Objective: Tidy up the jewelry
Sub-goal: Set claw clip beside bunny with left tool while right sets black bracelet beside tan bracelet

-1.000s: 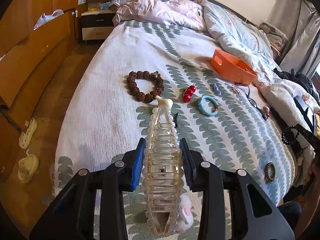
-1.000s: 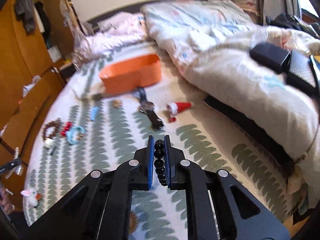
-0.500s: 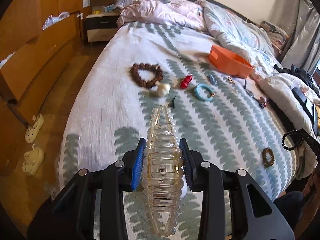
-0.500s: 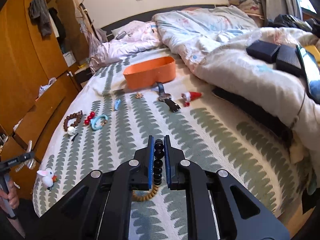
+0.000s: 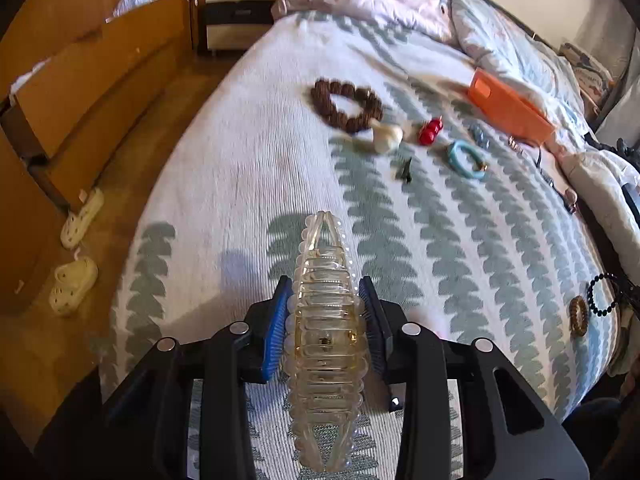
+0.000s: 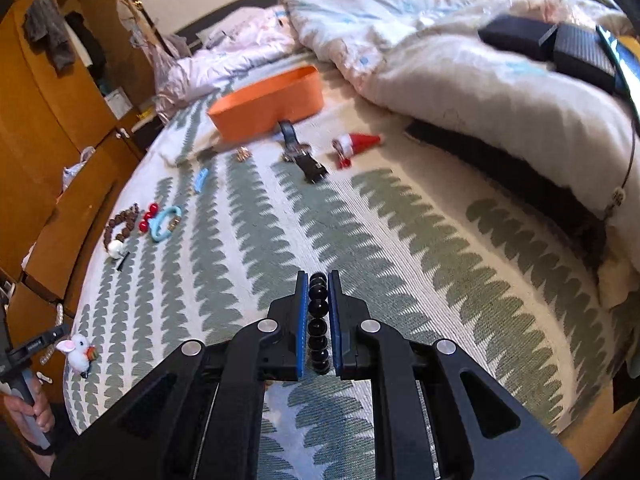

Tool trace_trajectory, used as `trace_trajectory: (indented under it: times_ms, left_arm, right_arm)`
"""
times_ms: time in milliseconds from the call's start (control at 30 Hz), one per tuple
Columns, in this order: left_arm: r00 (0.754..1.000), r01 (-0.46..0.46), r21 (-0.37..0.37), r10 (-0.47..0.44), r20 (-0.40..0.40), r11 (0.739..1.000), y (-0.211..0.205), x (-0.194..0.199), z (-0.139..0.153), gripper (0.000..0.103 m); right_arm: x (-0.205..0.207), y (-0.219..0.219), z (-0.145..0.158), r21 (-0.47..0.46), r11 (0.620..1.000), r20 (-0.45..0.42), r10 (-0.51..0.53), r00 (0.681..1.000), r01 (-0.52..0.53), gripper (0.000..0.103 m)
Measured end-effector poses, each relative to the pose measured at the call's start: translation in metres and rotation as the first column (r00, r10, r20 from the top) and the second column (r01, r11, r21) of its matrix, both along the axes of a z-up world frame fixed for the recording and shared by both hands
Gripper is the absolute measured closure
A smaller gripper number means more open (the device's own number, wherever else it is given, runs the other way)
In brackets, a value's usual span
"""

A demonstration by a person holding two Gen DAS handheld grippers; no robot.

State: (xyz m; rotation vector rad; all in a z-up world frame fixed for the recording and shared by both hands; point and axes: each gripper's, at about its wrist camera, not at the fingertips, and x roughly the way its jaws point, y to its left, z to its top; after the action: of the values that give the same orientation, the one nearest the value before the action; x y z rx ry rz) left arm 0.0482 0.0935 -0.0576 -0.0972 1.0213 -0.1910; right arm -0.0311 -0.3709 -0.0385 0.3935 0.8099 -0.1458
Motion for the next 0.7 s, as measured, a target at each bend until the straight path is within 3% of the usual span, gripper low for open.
trace_trajectory:
  times_ms: [100, 167, 200, 367, 433, 500, 567, 700]
  left_arm:
    - [1.0, 0.005, 0.015, -0.005, -0.009, 1.0, -0.003, 0.0, -0.005, 0.067]
    - [1.0, 0.001, 0.023, -0.001, -0.013, 1.0, -0.003, -0.001, -0.006, 0.054]
    - [1.0, 0.003, 0.019, -0.003, -0.012, 1.0, -0.003, -0.002, -0.006, 0.043]
    - [1.0, -0.004, 0.007, 0.004, 0.013, 1.0, 0.002, -0.004, -0.001, 0.042]
    - [1.0, -0.015, -0.001, 0.015, 0.023, 1.0, 0.006, -0.003, 0.003, 0.041]
    - [0.999, -0.029, -0.01, 0.029, 0.033, 1.0, 0.01, -0.002, 0.006, 0.04]
    - [0.998, -0.037, -0.025, 0.038, 0.045, 0.999, 0.015, -0.001, 0.011, 0.04]
    - [0.997, -0.04, -0.037, 0.043, 0.071, 0.998, 0.017, 0.004, 0.022, 0.036]
  right_arm:
    - [0.001, -0.003, -0.004, -0.009, 1.0, -0.022, -0.023, 0.999, 0.023, 0.09]
    - [0.0, -0.005, -0.006, -0.007, 0.999, -0.029, -0.038, 0.999, 0.038, 0.085]
    - [-0.001, -0.006, -0.006, -0.009, 0.999, -0.027, -0.043, 0.999, 0.042, 0.085]
    - [-0.006, -0.003, -0.001, -0.053, 0.997, -0.008, -0.065, 0.998, 0.064, 0.081]
    - [-0.008, 0.001, 0.003, -0.081, 0.994, 0.01, -0.067, 0.998, 0.068, 0.069]
    - [-0.011, 0.008, 0.009, -0.122, 0.99, 0.041, -0.064, 0.997, 0.068, 0.041]
    - [-0.014, 0.016, 0.016, -0.173, 0.983, 0.076, -0.055, 0.996, 0.067, 0.03]
    - [-0.01, 0.034, 0.023, -0.232, 0.973, 0.117, 0.018, 0.993, 0.009, 0.017]
